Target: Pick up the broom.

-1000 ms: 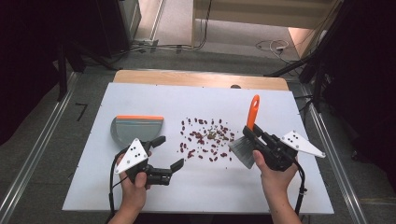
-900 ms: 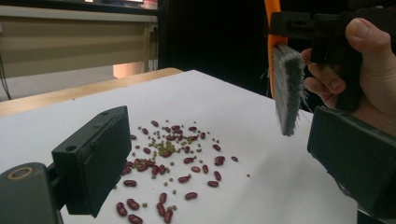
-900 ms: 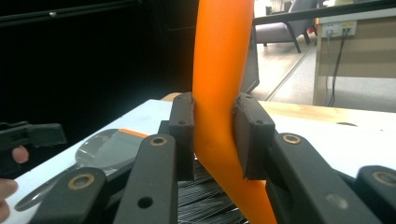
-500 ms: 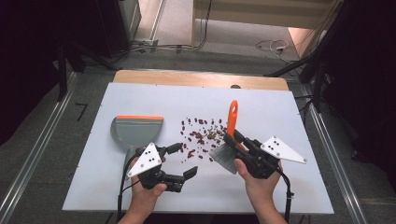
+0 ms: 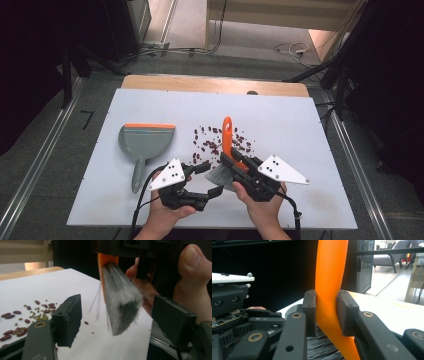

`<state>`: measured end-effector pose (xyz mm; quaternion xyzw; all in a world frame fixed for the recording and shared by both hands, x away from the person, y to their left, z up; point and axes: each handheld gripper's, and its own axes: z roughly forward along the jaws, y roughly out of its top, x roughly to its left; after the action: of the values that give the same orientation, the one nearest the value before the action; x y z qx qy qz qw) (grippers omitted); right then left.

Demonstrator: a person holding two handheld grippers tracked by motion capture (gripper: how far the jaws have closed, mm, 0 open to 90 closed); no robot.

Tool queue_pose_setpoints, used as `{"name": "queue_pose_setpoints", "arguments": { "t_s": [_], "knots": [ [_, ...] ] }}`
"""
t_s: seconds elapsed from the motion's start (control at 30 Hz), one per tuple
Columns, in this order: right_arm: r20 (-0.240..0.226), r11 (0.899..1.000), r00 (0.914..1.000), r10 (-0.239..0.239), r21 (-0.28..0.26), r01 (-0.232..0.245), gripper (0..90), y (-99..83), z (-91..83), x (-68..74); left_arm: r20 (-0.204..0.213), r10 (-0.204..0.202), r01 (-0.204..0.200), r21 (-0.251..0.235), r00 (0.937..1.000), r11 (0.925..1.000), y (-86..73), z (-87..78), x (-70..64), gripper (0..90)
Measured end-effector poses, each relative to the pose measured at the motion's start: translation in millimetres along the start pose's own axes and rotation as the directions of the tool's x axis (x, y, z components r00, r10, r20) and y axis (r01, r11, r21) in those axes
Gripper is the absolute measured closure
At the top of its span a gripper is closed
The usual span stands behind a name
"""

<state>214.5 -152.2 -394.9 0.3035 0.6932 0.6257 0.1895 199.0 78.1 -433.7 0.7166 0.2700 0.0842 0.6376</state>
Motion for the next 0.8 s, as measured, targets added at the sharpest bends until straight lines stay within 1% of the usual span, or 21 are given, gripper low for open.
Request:
{"name": "queue_pose_setpoints", "arguments": {
  "t_s": [0.03, 0.07, 0.1, 0.13, 0.2, 0.23, 0.27, 0.33, 0.4, 0.47, 0.5, 0.57, 0.63, 0.67, 0.73, 0.77, 0.8],
  "knots": [
    [0.000, 1.000, 1.0000, 0.000, 0.000, 0.000, 69.3, 0.0, 0.0, 0.0, -0.001, 0.002, -0.002, 0.003, 1.0000, 1.0000, 0.4, 0.7, -1.4, 29.6],
    [-0.005, 1.000, 1.0000, -0.005, 0.001, 0.005, 69.3, -0.5, 0.7, 2.2, -0.002, 0.007, -0.007, 0.006, 1.0000, 1.0000, 0.7, 1.0, -2.5, 32.8],
    [-0.010, 1.000, 0.9999, -0.006, 0.003, 0.006, 69.3, -1.0, 1.3, 4.4, -0.005, 0.007, -0.007, 0.006, 1.0000, 1.0000, 0.9, 0.8, -3.3, 37.7],
    [-0.009, 1.000, 0.9999, -0.011, 0.000, 0.011, 69.3, -2.0, 1.7, 8.5, -0.011, 0.006, -0.005, 0.008, 0.9999, 1.0000, 1.1, 0.6, -3.6, 47.3],
    [-0.018, 1.000, 0.9998, -0.012, -0.004, 0.012, 69.3, -2.1, 2.2, 11.6, -0.016, 0.002, -0.001, 0.014, 0.9999, 0.9999, 1.3, 0.2, -3.3, 55.7],
    [-0.018, 1.000, 0.9998, -0.012, -0.004, 0.012, 69.3, -2.1, 2.2, 11.6, -0.016, 0.002, -0.001, 0.014, 0.9999, 0.9999, 1.3, 0.2, -3.3, 58.8],
    [-0.019, 1.000, 0.9997, -0.018, -0.011, 0.018, 69.3, -2.0, 2.2, 14.4, -0.008, 0.000, 0.000, 0.027, 1.0000, 0.9996, 1.1, 0.4, -2.4, 62.1],
    [-0.020, 1.000, 0.9996, -0.019, -0.013, 0.019, 69.3, -1.8, 2.0, 16.5, -0.008, 0.004, -0.004, 0.029, 1.0000, 0.9996, 0.9, 0.2, -2.4, 66.6],
    [-0.016, 1.000, 0.9996, -0.023, -0.015, 0.023, 69.2, -1.8, 2.2, 17.1, -0.007, 0.004, -0.003, 0.027, 1.0000, 0.9996, 1.1, -0.2, -2.4, 74.0],
    [-0.021, 1.000, 0.9997, -0.016, -0.017, 0.015, 69.2, -1.8, 2.2, 16.2, -0.021, 0.013, -0.012, 0.029, 0.9997, 0.9995, 2.0, -1.8, -2.4, 79.3],
    [-0.025, 1.000, 0.9996, -0.017, -0.018, 0.016, 69.2, -1.8, 2.0, 16.1, -0.021, 0.013, -0.012, 0.029, 0.9997, 0.9995, 2.2, -2.3, -1.7, 81.3],
    [-0.028, 0.999, 0.9988, -0.041, -0.020, 0.040, 69.0, -1.5, 2.4, 16.4, -0.024, 0.017, -0.016, 0.032, 0.9996, 0.9994, 2.5, -3.0, -0.9, 84.2],
    [-0.038, 0.998, 0.9971, -0.065, -0.019, 0.065, 68.8, -1.3, 2.6, 16.5, -0.019, 0.022, -0.021, 0.037, 0.9996, 0.9991, 3.0, -4.6, 0.9, 85.4],
    [-0.049, 0.998, 0.9965, -0.068, -0.017, 0.068, 68.5, -1.1, 3.0, 15.9, -0.011, 0.026, -0.026, 0.049, 0.9996, 0.9985, 4.1, -6.4, 3.3, 85.8],
    [-0.086, 0.998, 0.9944, -0.061, 0.001, 0.061, 67.5, 0.6, 3.9, 11.8, -0.004, 0.021, -0.020, 0.056, 0.9998, 0.9982, 5.1, -9.0, 7.3, 86.4],
    [-0.109, 0.998, 0.9925, -0.055, 0.008, 0.056, 64.2, 1.7, 3.5, 9.0, -0.004, 0.021, -0.020, 0.056, 0.9998, 0.9982, 5.1, -9.0, 7.3, 86.5],
    [-0.129, 0.998, 0.9902, -0.054, 0.009, 0.056, 58.6, 2.8, 3.1, 6.2, -0.008, 0.008, -0.007, 0.046, 0.9999, 0.9989, 6.1, -13.1, 12.1, 86.6]
  ]
}}
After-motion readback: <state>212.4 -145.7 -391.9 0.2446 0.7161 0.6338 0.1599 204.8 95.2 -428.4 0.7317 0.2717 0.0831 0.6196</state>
